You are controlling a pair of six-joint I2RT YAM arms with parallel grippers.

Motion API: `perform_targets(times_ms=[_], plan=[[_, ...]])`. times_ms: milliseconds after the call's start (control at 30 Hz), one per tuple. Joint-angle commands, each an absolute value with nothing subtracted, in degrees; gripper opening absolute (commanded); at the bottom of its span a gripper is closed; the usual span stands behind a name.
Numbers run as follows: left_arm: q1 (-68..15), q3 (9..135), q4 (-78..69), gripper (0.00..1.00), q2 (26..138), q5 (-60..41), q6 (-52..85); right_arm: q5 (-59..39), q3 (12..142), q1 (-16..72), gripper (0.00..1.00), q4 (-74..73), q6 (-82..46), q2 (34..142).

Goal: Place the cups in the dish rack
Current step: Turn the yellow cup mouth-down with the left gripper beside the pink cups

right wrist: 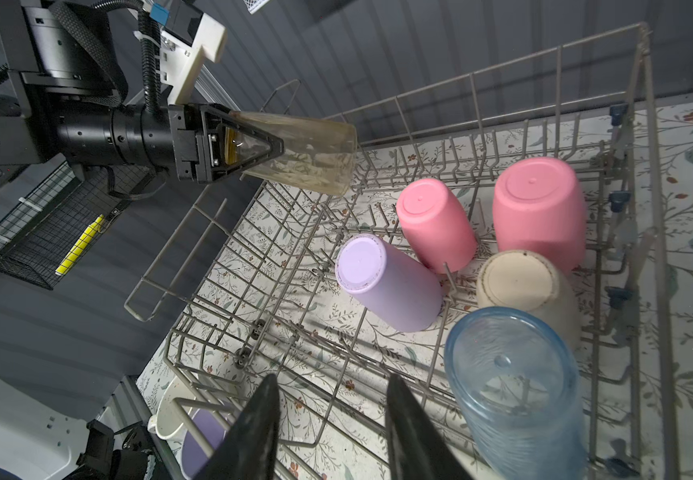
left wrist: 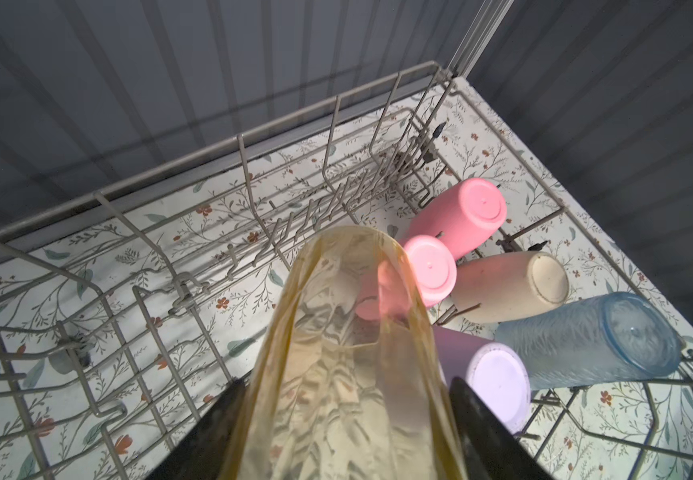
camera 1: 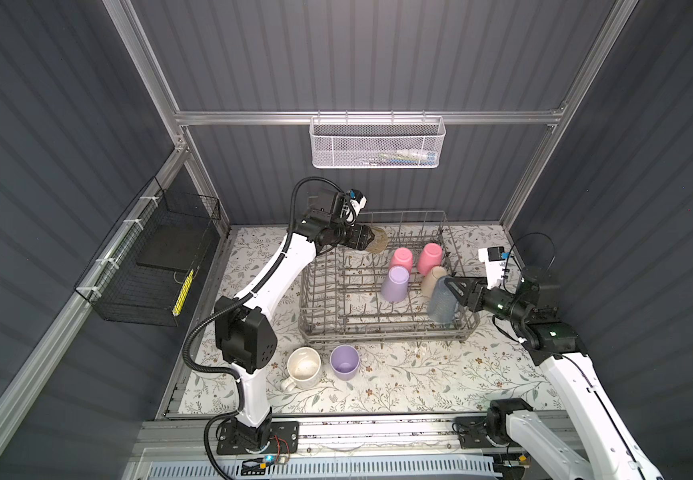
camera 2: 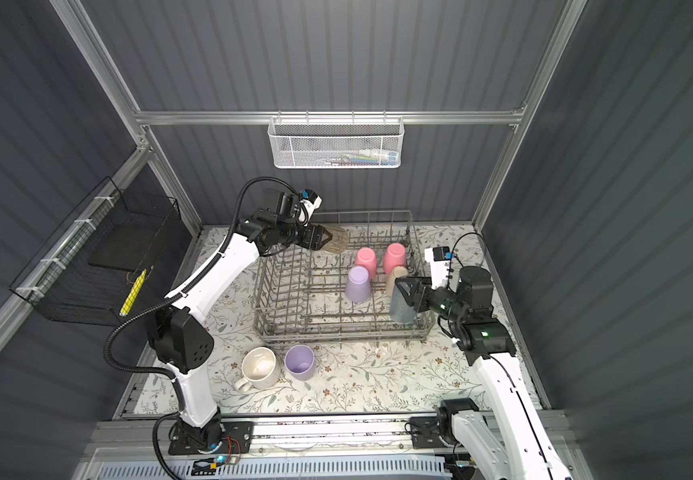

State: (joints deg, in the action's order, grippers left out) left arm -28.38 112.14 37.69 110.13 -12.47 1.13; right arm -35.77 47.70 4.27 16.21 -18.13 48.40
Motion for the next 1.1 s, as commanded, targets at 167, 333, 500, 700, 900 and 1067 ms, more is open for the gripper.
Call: perform_targets(times_ms=[167, 333, 500, 700, 900, 1067], plan=[[-28.13, 117.48, 43.93, 0.0, 112.91, -10.97, -2.65, -35.73, 49.04, 4.13, 0.44, 16.24, -17.67, 49.74], [-28.21, 118.66, 44.72, 0.0, 114.76, -12.35, -3.14, -35.64, 48.93, 4.13, 0.44, 15.96, -17.71, 50.48], [-28.32, 120.03, 45.97, 0.0, 116.74, -11.06, -3.68, -35.66, 48.85, 4.13, 0.44, 15.94, -17.6, 50.89], [-28.56, 120.86, 46.49, 0.0, 118.11, -10.28, -4.33, -35.68, 48.87, 4.13, 0.44, 15.79, -17.49, 51.52], [-29.0, 122.1, 46.87, 0.0, 119.39, -10.03, -4.65, -35.9, 48.74, 4.13, 0.44, 15.29, -17.53, 52.38], [-29.86, 123.69, 47.23, 0.0, 121.6, -9.65, -4.61, -36.17, 48.78, 4.13, 0.44, 14.82, -17.61, 53.18]])
